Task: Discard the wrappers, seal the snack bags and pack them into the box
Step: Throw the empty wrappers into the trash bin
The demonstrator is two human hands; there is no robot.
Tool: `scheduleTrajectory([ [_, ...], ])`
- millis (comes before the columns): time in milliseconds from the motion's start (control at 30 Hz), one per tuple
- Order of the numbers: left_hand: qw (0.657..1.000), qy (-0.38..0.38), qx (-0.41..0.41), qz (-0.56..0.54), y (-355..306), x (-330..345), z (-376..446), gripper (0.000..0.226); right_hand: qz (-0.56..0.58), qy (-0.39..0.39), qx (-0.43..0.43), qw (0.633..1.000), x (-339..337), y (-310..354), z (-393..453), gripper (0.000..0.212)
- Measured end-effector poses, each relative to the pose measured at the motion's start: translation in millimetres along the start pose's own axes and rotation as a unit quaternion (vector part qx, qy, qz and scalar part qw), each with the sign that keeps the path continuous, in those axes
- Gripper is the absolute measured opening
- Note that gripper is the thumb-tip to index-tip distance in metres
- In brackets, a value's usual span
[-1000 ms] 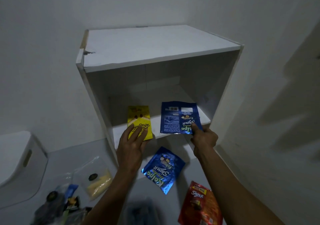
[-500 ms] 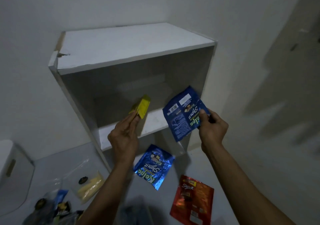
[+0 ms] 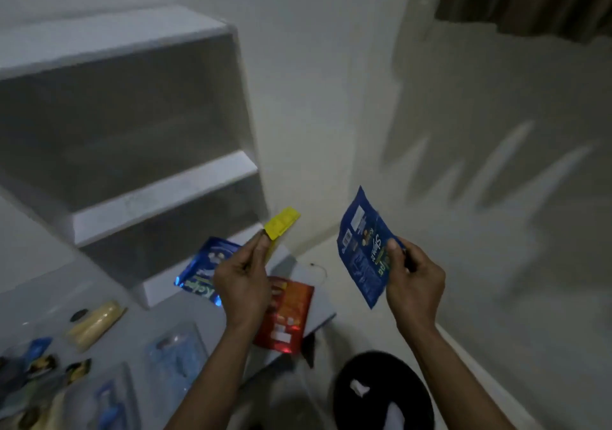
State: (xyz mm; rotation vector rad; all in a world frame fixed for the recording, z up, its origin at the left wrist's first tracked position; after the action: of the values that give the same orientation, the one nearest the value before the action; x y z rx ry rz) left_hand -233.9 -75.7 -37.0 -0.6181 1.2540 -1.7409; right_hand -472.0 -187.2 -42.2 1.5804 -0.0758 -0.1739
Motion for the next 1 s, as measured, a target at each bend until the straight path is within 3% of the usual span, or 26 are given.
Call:
scheduleTrajectory([
  [167, 0.992, 0.09, -0.031, 0.08, 31, 61, -101, 0.021, -0.077, -0.027, 0.055, 0.995, -85, -78, -13, 0.013],
  [333, 0.981, 0.154, -0.105, 0.053, 75, 98, -172, 0.028, -0.167, -0.054, 0.089, 0.98, -128, -143, -23, 0.013],
  [533, 0.955, 0.188, -0.199, 0.115, 145, 131, -224, 0.038, -0.234, -0.081, 0.171, 0.954, -142, -225, -26, 0.016],
  [667, 0.939, 0.181, -0.255, 0.141, 185, 146, -253, 0.025, -0.254, -0.087, 0.22, 0.938, -144, -277, -27, 0.02],
  [1000, 0.906, 0.239, -0.303, 0.174, 276, 184, -312, 0.034, -0.262, -0.076, 0.314, 0.909, -145, -395, -25, 0.03],
])
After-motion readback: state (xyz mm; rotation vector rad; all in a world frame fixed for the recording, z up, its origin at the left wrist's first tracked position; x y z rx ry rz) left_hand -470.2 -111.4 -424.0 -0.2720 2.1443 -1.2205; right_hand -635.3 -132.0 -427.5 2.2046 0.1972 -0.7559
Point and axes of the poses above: each hand's wrist, its own z-axis towards the middle knuckle, its own x-axis out of the palm, y = z × x, the point moved 4 cm from there along z, towards the middle knuckle, and after that the axes turned 8 degrees about x, right-handed, at the moved point
